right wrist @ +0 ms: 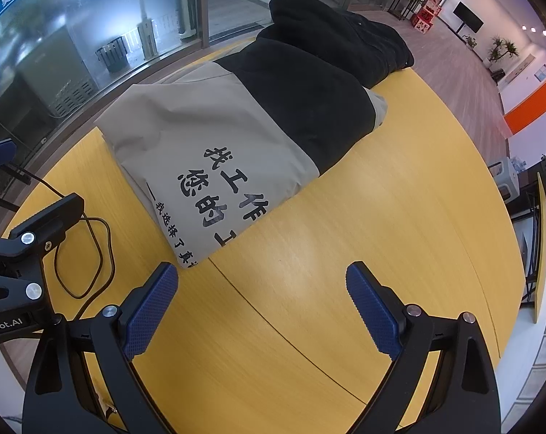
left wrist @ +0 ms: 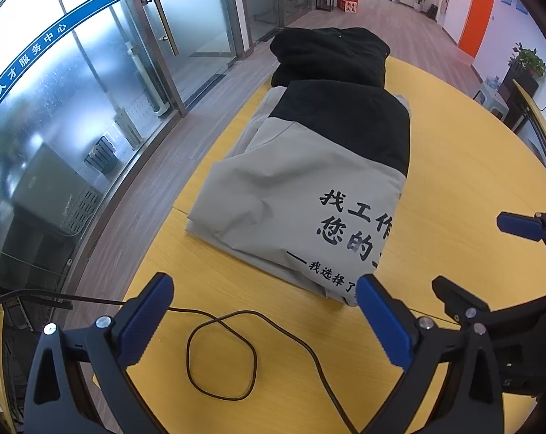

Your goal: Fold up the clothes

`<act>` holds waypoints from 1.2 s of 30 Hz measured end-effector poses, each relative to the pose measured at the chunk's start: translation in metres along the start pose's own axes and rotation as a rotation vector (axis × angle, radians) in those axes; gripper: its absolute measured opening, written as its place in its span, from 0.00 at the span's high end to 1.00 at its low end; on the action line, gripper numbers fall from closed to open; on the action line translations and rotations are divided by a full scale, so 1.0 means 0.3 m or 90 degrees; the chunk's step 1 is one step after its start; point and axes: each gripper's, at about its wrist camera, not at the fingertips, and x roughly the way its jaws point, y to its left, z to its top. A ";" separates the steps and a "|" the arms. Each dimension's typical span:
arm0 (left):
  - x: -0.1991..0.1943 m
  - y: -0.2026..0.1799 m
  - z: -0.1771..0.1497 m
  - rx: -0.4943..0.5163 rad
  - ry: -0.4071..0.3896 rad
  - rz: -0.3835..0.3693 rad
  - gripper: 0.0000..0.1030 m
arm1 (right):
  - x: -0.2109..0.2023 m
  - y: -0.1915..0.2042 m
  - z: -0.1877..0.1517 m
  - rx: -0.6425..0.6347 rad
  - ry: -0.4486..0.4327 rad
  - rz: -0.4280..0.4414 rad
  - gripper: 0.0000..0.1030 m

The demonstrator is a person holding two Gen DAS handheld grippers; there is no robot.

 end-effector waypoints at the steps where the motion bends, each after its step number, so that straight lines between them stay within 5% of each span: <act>1: 0.000 0.000 0.000 0.001 0.000 0.000 0.00 | 0.001 0.001 -0.001 0.000 0.000 0.000 0.08; 36: 0.007 0.047 -0.009 0.004 -0.001 0.000 0.00 | -0.003 0.042 0.010 -0.005 -0.001 -0.008 0.08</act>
